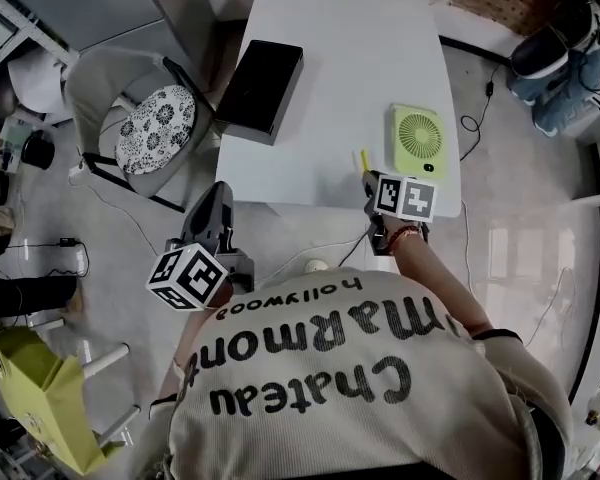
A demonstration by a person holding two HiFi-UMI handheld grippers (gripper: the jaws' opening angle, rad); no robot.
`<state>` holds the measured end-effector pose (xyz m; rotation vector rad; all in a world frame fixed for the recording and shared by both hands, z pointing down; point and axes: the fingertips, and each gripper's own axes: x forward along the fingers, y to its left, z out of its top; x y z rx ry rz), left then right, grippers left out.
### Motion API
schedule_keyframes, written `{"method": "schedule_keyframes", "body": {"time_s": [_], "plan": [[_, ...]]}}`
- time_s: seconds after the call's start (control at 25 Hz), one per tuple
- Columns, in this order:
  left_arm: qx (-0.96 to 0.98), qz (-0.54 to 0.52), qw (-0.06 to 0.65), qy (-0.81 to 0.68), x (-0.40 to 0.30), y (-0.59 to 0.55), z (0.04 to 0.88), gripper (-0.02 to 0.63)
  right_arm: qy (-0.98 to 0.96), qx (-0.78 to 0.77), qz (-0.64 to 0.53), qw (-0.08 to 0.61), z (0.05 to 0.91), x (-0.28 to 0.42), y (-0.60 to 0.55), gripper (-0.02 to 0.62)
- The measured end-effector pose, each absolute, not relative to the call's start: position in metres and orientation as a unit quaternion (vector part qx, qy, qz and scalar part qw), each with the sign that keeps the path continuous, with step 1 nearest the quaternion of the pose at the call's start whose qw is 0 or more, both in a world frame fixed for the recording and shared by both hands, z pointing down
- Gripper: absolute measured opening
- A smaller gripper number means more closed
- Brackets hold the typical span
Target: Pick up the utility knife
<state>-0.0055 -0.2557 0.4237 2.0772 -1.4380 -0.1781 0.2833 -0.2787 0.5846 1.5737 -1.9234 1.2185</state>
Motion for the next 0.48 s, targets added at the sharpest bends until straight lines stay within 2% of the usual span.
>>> {"method": "schedule_keyframes", "body": {"time_s": [0.48], "plan": [[0.823, -0.053, 0.284, -0.489, 0.035, -0.271, 0.415, 0.002, -0.656, 0.621, 0.416, 0.105, 0.538, 0.337, -0.257, 0.044]]}}
